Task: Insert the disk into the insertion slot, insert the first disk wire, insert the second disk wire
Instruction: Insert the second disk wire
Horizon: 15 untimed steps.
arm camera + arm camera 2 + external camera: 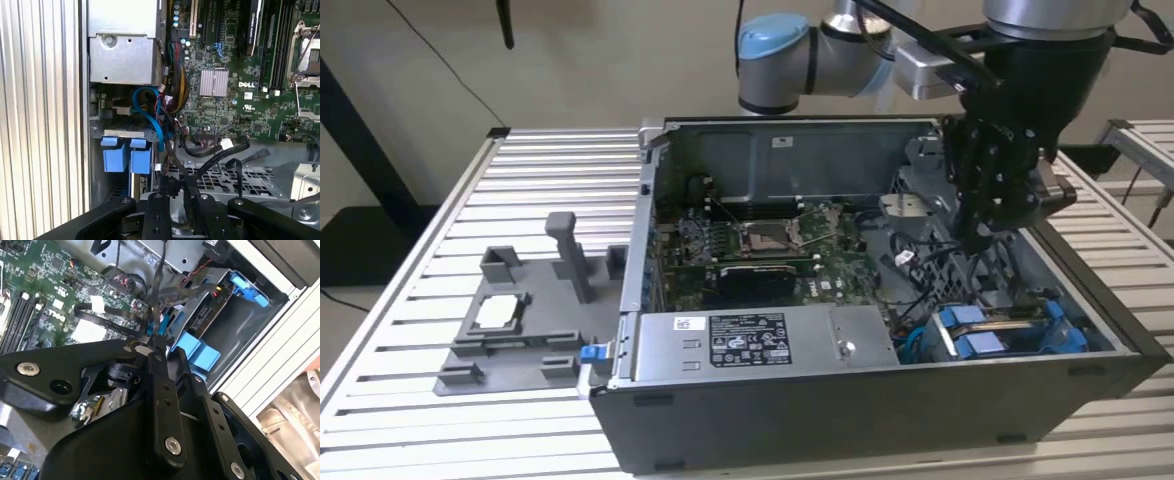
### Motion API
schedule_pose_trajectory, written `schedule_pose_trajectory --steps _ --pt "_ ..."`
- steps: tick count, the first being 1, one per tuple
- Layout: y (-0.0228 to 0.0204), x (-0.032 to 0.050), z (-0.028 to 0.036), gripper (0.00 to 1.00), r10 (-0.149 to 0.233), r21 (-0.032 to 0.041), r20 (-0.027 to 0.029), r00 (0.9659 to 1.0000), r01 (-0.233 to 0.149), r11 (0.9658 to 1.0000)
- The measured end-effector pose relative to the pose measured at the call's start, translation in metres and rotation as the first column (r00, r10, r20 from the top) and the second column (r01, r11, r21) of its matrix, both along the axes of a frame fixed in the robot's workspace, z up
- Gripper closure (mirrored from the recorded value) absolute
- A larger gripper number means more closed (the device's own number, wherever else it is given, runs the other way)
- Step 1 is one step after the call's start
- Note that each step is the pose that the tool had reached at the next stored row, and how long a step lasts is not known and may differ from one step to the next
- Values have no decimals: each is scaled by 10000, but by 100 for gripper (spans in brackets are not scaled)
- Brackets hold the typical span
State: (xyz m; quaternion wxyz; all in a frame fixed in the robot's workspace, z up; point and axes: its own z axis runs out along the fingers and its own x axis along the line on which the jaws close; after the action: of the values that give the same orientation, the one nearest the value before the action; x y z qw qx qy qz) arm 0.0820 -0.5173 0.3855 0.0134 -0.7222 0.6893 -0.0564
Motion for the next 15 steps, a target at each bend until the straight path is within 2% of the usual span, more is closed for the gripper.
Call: schedule_pose_trajectory --steps 2,6,8,10,12,13,15 --pt "7 -22 -10 73 71 -42 24 10000 -71 10000" --pt "20 -132 -48 73 80 -82 225 9997 -78 9999" --pt "20 -193 -59 73 81 -116 382 9992 -77 9999" --pt "20 -212 -63 73 83 -171 570 9983 -73 9998" --pt "20 -214 -63 73 99 -244 703 9975 -82 9997" --pt "20 -213 -64 73 117 -286 740 9972 -96 9995" --pt "20 -217 -71 73 149 -392 763 9970 -120 9992"
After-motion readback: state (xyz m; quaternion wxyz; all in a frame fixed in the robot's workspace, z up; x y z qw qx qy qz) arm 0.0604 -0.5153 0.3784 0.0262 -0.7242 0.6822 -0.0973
